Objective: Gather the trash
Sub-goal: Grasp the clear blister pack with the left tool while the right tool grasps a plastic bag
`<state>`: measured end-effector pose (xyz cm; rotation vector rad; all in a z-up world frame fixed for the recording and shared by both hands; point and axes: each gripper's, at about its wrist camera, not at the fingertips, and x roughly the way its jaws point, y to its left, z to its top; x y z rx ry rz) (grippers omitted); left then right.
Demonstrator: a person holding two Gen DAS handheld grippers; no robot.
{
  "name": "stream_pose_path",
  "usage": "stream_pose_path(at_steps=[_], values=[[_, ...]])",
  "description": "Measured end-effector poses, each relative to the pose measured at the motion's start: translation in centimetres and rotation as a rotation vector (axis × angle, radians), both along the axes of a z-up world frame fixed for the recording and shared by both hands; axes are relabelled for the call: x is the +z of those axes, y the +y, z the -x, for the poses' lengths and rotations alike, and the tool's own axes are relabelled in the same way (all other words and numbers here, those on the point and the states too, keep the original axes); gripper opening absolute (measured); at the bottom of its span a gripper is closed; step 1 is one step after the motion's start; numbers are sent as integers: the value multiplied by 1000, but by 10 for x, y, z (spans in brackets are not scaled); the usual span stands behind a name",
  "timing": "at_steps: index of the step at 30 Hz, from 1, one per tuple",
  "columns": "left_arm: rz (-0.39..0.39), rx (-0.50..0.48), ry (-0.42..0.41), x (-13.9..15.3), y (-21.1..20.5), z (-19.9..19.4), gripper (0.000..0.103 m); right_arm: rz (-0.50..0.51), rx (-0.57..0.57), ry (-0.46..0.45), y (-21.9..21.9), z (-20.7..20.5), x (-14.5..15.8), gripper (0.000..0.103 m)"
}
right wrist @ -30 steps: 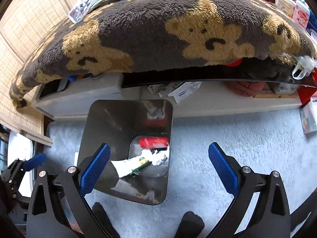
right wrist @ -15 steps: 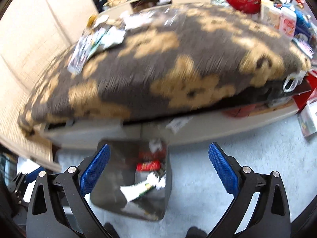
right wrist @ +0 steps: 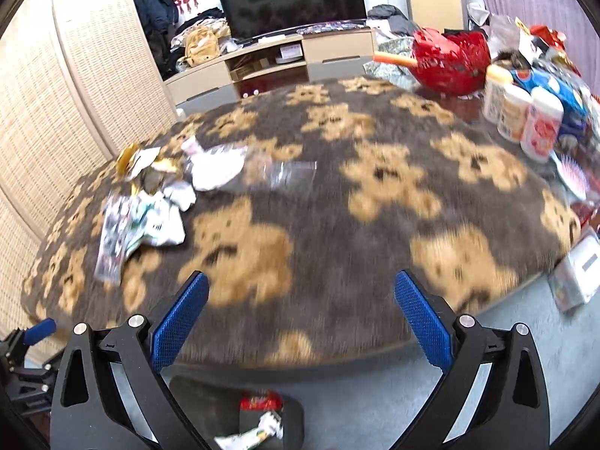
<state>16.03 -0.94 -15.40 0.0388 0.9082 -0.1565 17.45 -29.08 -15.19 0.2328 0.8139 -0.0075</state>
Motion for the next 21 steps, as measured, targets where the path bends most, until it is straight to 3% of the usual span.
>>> stream_pose_path(at_steps=[4,9,16,18,19,21], values=[[16,6,-18,7,-4,-30,91,13,12,-5,-1,-26,2,100],[15,-9,-2,5,-8,-61,70,61,11,-26,-2,-57,2,100],[30,-29,44,-13,-15,-95,55,109,53,-31,6,-93,-8,99],[35,-37,50,-16,-17,-100,47,112,66,-23,9,-102,-14,98],[38,-42,52,-18,-18,-103,44,108,70,-19,10,-105,-16,98],[42,-46,55,-20,-18,-105,29,83,95,-12,13,-110,-21,84]])
